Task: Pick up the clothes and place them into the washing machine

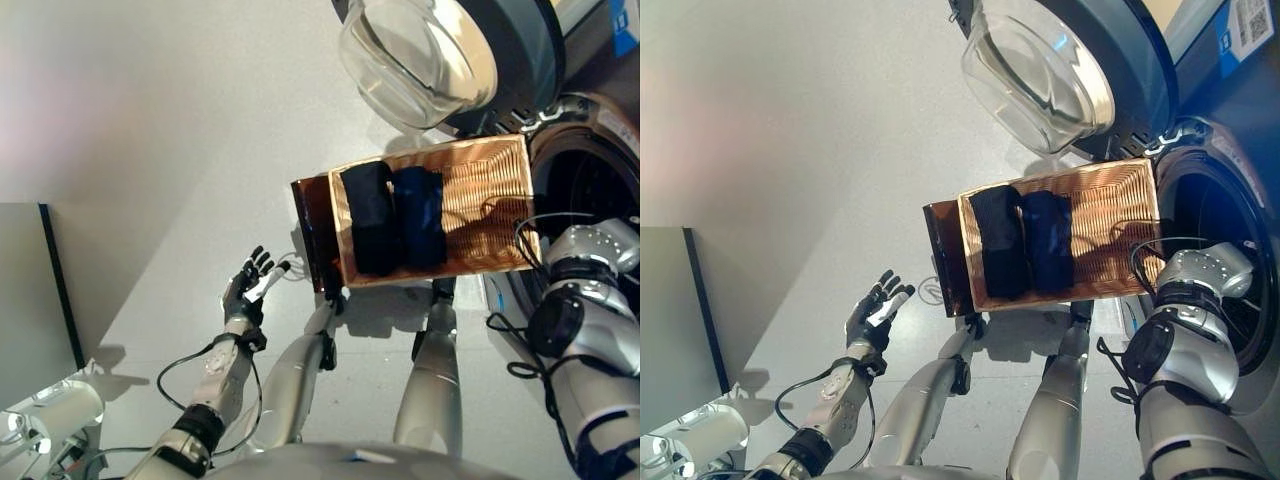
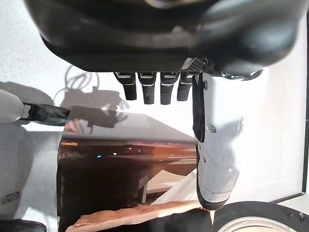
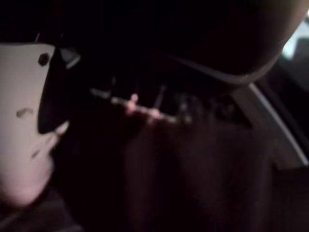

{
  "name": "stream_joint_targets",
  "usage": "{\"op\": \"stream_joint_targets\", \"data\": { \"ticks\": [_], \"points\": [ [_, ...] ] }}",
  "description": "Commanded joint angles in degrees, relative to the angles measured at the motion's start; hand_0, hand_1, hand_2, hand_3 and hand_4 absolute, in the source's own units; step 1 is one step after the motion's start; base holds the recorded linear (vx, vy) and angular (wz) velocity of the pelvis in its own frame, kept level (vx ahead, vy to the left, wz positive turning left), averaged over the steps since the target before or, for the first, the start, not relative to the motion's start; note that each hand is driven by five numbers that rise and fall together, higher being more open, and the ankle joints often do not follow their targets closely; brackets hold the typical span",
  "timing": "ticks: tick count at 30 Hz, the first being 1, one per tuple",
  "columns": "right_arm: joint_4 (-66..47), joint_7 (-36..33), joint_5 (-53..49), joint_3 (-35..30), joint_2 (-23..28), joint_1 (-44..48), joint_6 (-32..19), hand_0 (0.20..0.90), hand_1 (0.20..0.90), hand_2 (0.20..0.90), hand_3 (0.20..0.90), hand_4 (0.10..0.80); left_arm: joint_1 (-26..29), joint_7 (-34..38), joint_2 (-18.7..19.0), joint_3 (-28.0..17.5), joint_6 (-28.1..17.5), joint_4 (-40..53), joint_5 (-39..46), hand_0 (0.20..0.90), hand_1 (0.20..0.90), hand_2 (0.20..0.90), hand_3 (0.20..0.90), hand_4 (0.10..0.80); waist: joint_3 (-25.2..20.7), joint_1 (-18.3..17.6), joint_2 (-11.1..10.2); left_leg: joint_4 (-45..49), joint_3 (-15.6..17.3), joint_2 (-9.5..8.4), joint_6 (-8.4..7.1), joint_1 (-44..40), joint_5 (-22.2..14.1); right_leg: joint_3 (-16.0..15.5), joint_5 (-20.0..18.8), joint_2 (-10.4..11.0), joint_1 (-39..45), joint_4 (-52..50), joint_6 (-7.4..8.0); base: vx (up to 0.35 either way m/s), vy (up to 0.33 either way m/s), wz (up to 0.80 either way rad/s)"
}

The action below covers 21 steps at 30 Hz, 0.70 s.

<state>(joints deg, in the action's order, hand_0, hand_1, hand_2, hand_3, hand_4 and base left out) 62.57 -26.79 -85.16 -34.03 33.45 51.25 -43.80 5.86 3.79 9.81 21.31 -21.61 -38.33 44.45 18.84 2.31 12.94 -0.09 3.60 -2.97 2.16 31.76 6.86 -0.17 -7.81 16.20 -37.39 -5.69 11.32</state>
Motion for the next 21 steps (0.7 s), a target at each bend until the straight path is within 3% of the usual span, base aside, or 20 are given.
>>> {"op": "stream_joint_targets", "data": {
  "ticks": [1,5,7,9,15,18,21],
  "points": [
    [-1.89,0.59,5.92,5.75,7.01,0.50,-2.80,0.900,0.900,0.900,0.900,0.800,-1.98,0.81,1.91,-1.84,-3.43,1.91,-0.53,0.900,0.900,0.900,0.900,0.800,-3.76,-0.73,0.10,6.53,-0.27,2.14,-7.75,0.82,-3.66,-0.14,0.31,-1.42,0.69,-4.14,-2.61,0.000,0.000,0.00],
    [0.85,0.55,5.15,6.80,5.51,-0.10,-0.04,0.900,0.900,0.900,0.900,0.800,-2.23,0.87,1.86,-2.01,-2.89,1.26,0.03,0.900,0.900,0.900,0.900,0.800,-3.61,-0.67,-0.36,6.60,-0.04,2.15,-7.72,0.65,-3.65,-0.21,0.05,-1.48,1.24,-3.83,-2.62,0.000,0.000,0.00],
    [5.08,0.08,8.11,9.39,5.61,-0.73,5.60,0.900,0.900,0.900,0.900,0.800,-1.73,0.84,1.97,-2.00,-2.77,0.78,-0.07,0.900,0.900,0.900,0.900,0.800,-3.47,-0.50,-0.99,6.81,0.12,2.40,-7.74,0.07,-3.95,-0.45,0.14,-1.48,2.22,-3.60,-2.61,0.000,-0.033,0.03],
    [6.26,-0.26,11.62,11.26,4.61,-1.25,7.84,0.900,0.900,0.900,0.900,0.800,-1.88,0.65,2.03,-2.08,-3.05,1.43,0.13,0.900,0.900,0.900,0.900,0.800,-3.20,-0.43,-1.32,6.84,0.16,2.47,-7.70,-0.39,-3.93,-0.73,-0.11,-1.34,3.13,-3.29,-2.56,-0.006,-0.033,0.02],
    [7.50,2.59,14.42,13.80,-1.03,-5.64,12.11,0.900,0.900,0.900,0.900,0.800,-2.84,-0.25,2.33,-3.05,-2.96,1.86,0.35,0.900,0.900,0.900,0.900,0.800,-3.03,0.09,-2.51,7.33,-0.27,2.58,-7.68,-2.06,-4.62,-1.59,0.15,-1.19,6.19,-2.62,-2.43,0.018,-0.020,0.04],
    [8.89,5.42,22.21,20.27,-3.78,-8.82,18.44,0.900,0.900,0.900,0.900,0.800,-3.38,-0.77,3.42,-4.91,-2.97,2.60,-0.15,0.900,0.900,0.900,0.900,0.800,-2.88,0.41,-4.27,7.35,-0.26,2.85,-7.67,-2.93,-4.02,-2.23,-0.75,-1.30,7.91,-1.50,-2.57,-0.007,-0.044,0.02],
    [6.45,5.88,27.41,23.53,-5.90,-11.43,19.62,0.900,0.900,0.900,0.900,0.800,-4.26,-1.02,4.02,-6.63,-2.99,3.47,-0.53,0.900,0.900,0.900,0.900,0.800,-2.88,0.30,-5.44,7.31,-0.36,3.18,-7.80,-3.81,-4.28,-2.63,-0.63,-1.48,9.26,-1.07,-2.56,0.008,-0.042,0.06]
  ]
}}
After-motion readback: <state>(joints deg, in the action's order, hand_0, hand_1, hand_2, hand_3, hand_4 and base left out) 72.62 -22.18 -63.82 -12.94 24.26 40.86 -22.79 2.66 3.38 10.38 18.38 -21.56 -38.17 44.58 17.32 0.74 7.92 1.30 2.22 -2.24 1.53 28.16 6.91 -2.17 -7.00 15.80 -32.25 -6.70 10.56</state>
